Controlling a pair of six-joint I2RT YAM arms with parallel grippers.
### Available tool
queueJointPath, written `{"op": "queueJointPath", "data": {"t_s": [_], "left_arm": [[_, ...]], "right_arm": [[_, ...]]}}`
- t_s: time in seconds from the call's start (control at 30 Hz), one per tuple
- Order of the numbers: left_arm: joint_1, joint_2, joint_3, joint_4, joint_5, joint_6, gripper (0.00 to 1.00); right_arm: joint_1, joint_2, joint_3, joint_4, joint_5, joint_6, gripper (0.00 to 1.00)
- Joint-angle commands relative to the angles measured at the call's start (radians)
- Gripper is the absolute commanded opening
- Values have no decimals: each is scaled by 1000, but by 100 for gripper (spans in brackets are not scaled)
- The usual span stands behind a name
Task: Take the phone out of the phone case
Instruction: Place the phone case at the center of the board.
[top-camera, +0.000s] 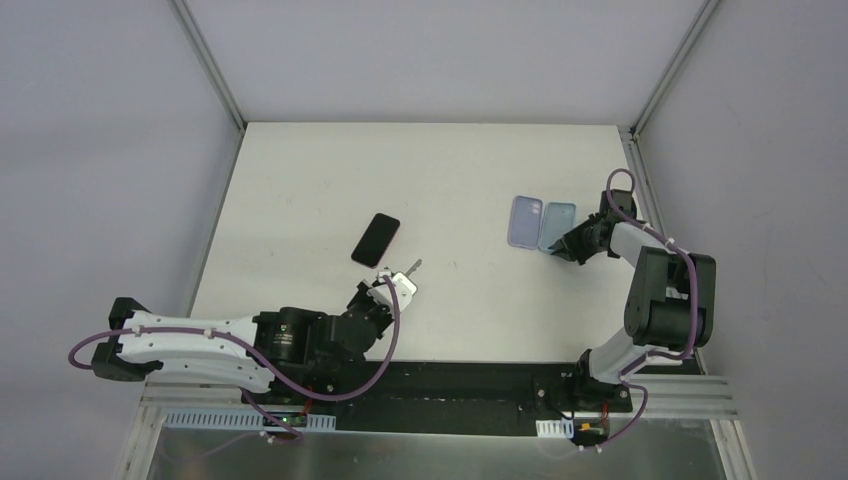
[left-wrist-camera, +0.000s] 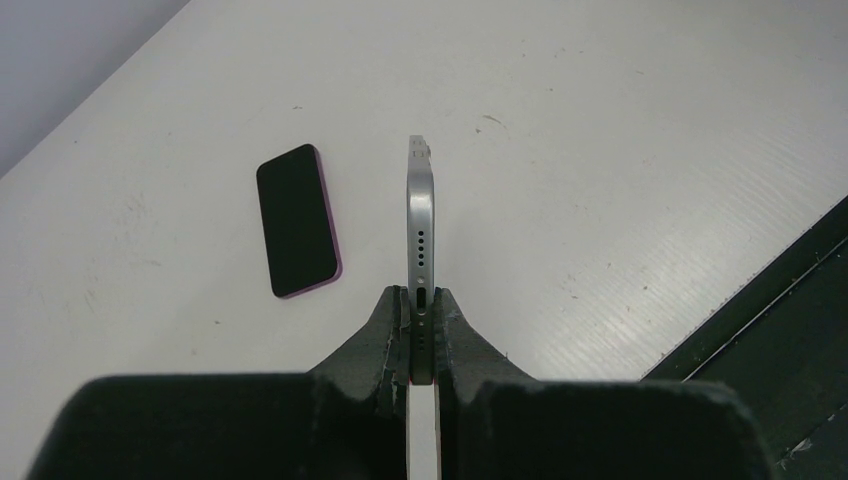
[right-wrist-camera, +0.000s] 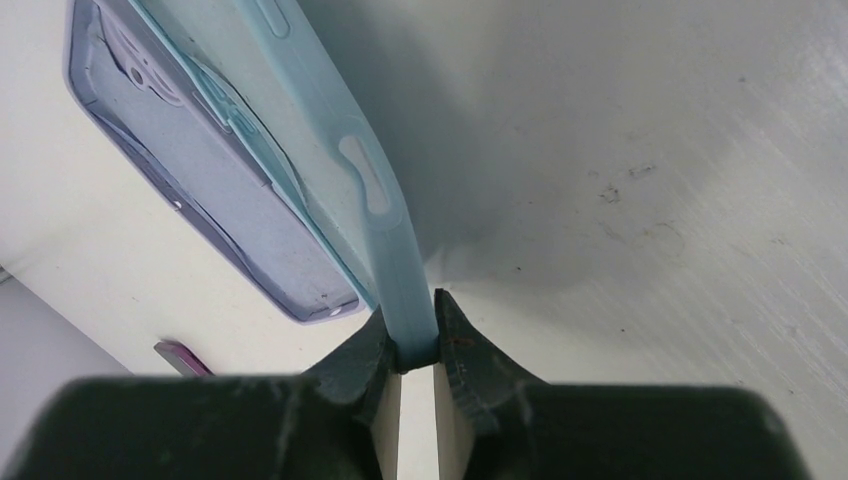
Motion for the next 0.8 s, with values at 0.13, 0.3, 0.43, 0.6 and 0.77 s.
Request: {"op": "queueJointPath", "data": {"t_s": [0.13, 0.3, 0.43, 0.6, 0.77], "left_arm": [[2, -25, -7, 77, 2, -4, 0], [1, -36, -15, 80, 11, -9, 0], [1, -46, -20, 82, 14, -13, 0], [2, -47, -18, 85, 12, -10, 0], [1, -30, -3, 93, 12, 17, 0]], "right_arm": [[6, -28, 5, -54, 27, -2, 36], [6, -49, -7, -70, 71, 5, 57], [6, -68, -11, -81, 108, 18, 68], [6, -137, -31, -107, 160, 35, 83], [26, -354, -64, -153, 204, 94, 86]]}}
